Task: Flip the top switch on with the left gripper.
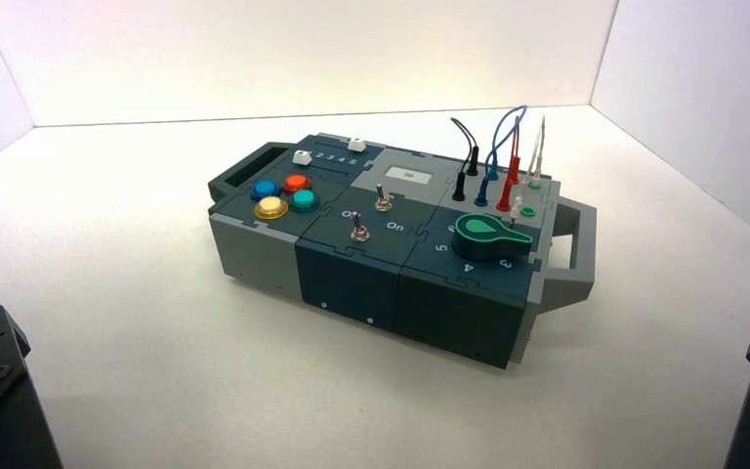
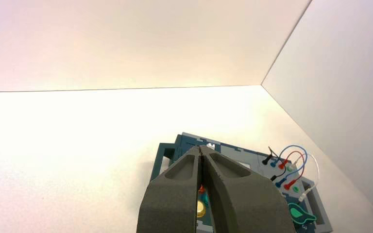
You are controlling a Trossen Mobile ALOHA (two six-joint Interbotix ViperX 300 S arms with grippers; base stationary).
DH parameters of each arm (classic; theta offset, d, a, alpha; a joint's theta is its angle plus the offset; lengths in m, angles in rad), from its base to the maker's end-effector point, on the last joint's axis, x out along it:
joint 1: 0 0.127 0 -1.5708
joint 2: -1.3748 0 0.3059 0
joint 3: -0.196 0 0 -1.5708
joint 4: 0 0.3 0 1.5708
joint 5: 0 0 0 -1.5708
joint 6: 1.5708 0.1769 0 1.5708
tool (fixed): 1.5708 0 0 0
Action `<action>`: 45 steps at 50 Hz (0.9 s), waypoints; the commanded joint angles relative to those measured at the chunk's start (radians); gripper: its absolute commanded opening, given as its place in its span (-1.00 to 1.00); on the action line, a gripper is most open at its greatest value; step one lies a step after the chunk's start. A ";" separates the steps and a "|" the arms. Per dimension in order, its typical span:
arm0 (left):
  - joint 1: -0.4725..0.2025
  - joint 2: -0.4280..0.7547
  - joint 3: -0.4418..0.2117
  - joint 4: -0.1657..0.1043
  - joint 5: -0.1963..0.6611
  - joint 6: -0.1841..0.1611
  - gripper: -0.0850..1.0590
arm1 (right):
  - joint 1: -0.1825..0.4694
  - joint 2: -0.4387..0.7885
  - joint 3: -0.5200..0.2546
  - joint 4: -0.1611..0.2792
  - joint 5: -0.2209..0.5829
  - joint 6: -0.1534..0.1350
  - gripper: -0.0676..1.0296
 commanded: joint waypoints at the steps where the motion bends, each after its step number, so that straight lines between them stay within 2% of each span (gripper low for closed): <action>1: 0.003 0.021 -0.011 0.003 -0.012 -0.003 -0.91 | 0.003 0.031 -0.011 0.003 -0.012 0.003 -0.92; 27: 0.003 0.046 -0.012 -0.002 -0.011 -0.003 -0.91 | 0.005 0.066 -0.009 0.014 -0.011 0.003 -0.92; 40: 0.002 0.218 -0.041 -0.003 -0.071 0.000 -0.91 | 0.005 0.196 -0.021 0.025 -0.006 0.003 -0.92; 43: 0.000 0.272 -0.058 -0.003 -0.083 0.002 -0.91 | 0.006 0.241 -0.026 0.041 -0.012 0.003 -0.92; 45: -0.005 0.321 -0.075 -0.003 -0.094 0.006 -0.91 | 0.006 0.288 -0.028 0.078 -0.023 0.003 -0.92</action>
